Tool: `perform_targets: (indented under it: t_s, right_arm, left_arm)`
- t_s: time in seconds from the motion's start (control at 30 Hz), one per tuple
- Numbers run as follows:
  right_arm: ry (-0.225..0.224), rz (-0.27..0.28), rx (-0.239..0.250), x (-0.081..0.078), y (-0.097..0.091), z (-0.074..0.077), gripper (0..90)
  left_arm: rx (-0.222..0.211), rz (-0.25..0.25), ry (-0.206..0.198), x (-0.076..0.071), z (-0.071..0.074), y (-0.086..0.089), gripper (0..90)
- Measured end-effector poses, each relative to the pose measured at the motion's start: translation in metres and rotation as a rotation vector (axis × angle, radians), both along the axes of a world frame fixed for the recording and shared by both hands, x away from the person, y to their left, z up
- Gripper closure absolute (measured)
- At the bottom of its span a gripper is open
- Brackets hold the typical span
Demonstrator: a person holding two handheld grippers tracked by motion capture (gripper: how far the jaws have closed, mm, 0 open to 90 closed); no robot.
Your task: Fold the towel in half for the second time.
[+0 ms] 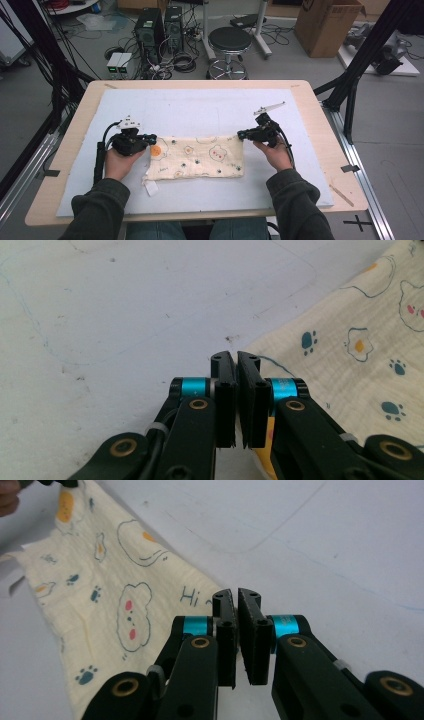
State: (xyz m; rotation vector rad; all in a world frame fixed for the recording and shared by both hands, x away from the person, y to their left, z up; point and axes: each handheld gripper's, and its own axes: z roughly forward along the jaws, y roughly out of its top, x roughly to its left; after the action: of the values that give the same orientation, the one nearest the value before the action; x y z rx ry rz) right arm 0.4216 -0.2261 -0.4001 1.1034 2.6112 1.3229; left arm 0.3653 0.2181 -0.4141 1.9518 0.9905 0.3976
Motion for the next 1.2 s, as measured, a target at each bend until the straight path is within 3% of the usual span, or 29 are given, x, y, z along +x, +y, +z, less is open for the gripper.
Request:
perform_targets:
  t_s: [0.2, 0.5, 0.77, 0.97, 1.2]
  right_arm:
    - [0.003, 0.018, 0.034, -0.003, -0.002, -0.001, 86.2]
    - [0.019, 0.048, 0.004, -0.007, 0.002, -0.002, 86.2]
    - [0.032, 0.034, 0.032, -0.012, -0.008, -0.006, 86.1]
    - [-0.014, 0.078, 0.061, -0.02, -0.007, 0.002, 86.0]
    - [-0.034, 0.13, 0.039, -0.035, -0.004, 0.001, 85.7]
  left_arm:
    - [-0.003, -0.009, -0.019, -0.007, -0.001, 0.002, 85.5]
    - [-0.001, -0.049, -0.039, -0.017, -0.002, 0.001, 85.4]
    - [0.002, -0.079, -0.049, -0.026, -0.004, 0.004, 85.5]
    - [0.024, -0.097, -0.053, -0.031, -0.002, 0.004, 85.4]
    - [0.071, -0.134, -0.054, -0.04, -0.003, 0.001, 85.4]
